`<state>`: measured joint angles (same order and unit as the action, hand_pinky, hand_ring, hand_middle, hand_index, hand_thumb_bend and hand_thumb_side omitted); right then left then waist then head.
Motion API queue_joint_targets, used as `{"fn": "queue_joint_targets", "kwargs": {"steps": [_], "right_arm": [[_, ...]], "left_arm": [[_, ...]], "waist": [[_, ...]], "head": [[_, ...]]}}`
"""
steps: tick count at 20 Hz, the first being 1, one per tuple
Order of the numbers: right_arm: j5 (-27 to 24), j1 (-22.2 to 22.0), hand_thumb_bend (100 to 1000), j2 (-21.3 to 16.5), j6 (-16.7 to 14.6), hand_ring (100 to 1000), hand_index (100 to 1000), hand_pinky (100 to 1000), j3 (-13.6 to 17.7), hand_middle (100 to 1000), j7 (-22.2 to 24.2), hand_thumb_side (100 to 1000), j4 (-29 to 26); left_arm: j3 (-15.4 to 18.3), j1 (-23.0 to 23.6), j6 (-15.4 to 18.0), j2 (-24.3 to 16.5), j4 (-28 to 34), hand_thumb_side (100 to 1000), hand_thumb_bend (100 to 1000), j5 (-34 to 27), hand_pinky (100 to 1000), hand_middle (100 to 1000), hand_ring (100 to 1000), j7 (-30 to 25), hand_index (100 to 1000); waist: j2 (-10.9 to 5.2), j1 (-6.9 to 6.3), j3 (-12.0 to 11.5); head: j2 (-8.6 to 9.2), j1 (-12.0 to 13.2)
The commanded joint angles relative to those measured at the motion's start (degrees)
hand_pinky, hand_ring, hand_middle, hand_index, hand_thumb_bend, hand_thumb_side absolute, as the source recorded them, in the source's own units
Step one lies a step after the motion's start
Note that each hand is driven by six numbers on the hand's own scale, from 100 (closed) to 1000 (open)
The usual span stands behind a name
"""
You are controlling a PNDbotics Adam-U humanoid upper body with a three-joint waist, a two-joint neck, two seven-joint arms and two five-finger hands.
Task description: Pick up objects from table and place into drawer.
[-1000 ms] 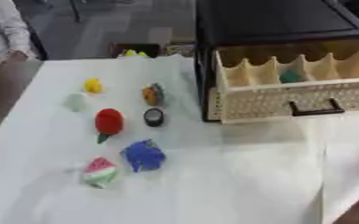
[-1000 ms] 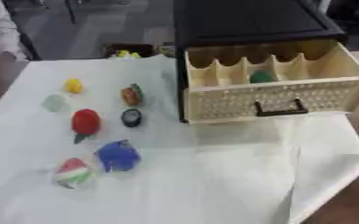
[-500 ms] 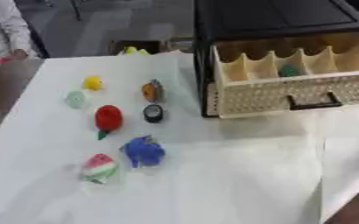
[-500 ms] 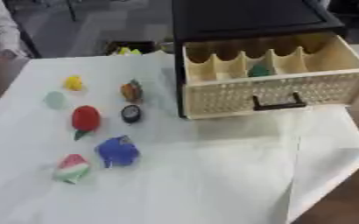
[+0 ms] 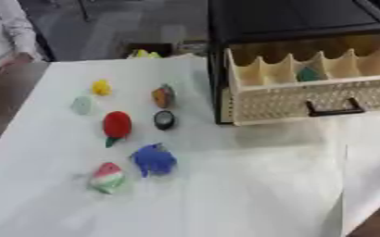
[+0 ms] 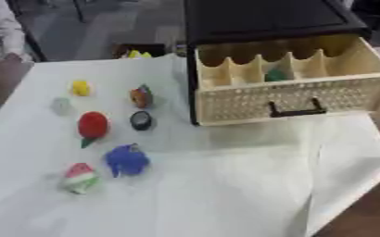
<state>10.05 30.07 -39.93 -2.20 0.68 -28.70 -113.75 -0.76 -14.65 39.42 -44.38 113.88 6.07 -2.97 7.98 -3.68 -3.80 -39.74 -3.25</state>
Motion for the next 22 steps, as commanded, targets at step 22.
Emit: {"fn": "queue_joint_targets", "kwargs": {"steps": [22], "right_arm": [[0.64, 1.17, 379, -0.14, 0.14, 579, 860, 357, 0.38, 613, 1.38, 912, -0.84]], "left_arm": [[-13.1, -12.2, 2.27, -13.73, -0.39, 666, 100, 17.3, 706, 809, 833, -13.26, 1000]], "waist": [[-0.8, -0.09, 0.8]], "head": [[1.73, 1.39]]}}
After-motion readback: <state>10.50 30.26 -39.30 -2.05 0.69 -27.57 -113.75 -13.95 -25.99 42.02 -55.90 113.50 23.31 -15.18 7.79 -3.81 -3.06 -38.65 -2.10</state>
